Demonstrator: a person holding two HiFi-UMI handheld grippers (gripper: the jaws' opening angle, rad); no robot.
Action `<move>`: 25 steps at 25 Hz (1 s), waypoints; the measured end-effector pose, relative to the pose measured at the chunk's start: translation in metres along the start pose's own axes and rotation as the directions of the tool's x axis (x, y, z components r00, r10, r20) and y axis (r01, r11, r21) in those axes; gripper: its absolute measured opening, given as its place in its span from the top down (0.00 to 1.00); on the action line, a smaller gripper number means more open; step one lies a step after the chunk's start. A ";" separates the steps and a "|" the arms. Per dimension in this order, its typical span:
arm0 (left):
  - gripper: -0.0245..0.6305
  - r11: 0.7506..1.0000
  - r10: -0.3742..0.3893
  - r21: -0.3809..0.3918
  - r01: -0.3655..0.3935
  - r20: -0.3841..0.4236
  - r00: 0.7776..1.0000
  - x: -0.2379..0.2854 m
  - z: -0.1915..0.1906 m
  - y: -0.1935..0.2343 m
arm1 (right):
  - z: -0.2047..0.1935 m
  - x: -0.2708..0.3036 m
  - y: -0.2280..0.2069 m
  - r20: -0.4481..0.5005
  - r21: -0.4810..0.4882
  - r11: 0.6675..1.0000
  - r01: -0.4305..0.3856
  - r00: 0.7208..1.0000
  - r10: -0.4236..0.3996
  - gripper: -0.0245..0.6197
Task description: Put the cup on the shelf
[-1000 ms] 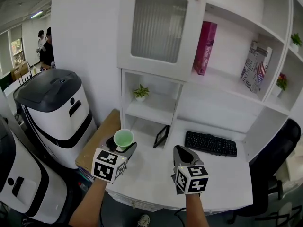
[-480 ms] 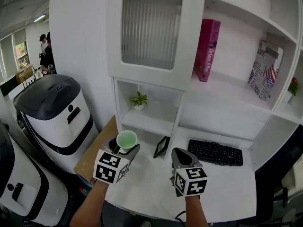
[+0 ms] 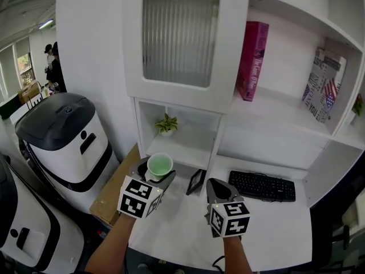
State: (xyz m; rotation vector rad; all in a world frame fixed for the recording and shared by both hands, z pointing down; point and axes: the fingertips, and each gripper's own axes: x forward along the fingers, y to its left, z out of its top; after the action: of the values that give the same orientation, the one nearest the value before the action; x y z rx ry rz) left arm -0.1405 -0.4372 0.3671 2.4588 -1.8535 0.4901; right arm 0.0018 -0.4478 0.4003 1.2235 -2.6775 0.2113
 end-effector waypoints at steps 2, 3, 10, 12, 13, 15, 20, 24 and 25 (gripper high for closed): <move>0.49 1.000 -0.022 0.007 0.022 0.005 1.000 0.008 0.004 0.002 | 0.000 0.003 0.000 -0.003 0.001 1.000 0.012 1.000 -0.012 0.92; 0.48 0.999 -0.035 0.010 0.035 0.008 0.999 0.012 0.006 0.002 | 0.000 0.005 -0.001 -0.004 0.001 1.000 0.021 1.000 -0.021 0.92; 0.49 0.989 -0.146 0.029 0.145 0.027 0.989 0.045 0.015 0.006 | 0.001 0.016 -0.002 -0.011 0.013 0.995 0.103 0.995 -0.103 0.92; 0.48 0.984 -0.176 0.036 0.175 0.031 0.984 0.055 0.017 0.006 | 0.001 0.018 -0.002 -0.013 0.016 0.991 0.130 0.991 -0.130 0.92; 0.49 0.981 -0.190 0.041 0.189 0.032 0.981 0.060 0.017 0.005 | 0.000 0.018 -0.003 -0.015 0.019 0.989 0.144 0.990 -0.143 0.92; 0.48 0.976 -0.214 0.046 0.212 0.036 0.976 0.070 0.018 0.005 | -0.001 0.019 -0.003 -0.020 0.022 0.985 0.169 0.985 -0.169 0.92; 0.49 0.966 -0.255 0.054 0.253 0.051 0.966 0.091 0.022 0.006 | -0.005 0.021 -0.002 -0.032 0.028 0.975 0.219 0.975 -0.218 0.92; 0.48 0.963 -0.267 0.063 0.263 0.055 0.962 0.108 0.024 0.009 | -0.006 0.024 0.001 -0.036 0.025 0.969 0.246 0.969 -0.245 0.92; 0.48 0.962 -0.270 0.062 0.267 0.052 0.961 0.112 0.023 0.009 | -0.006 0.025 0.001 -0.037 0.025 0.967 0.253 0.967 -0.252 0.92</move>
State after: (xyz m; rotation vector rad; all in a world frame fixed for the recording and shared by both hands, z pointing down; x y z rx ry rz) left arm -0.1165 -0.5492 0.3730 2.7320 -1.5064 0.4615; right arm -0.0144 -0.4638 0.4122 1.5386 -2.4668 0.2321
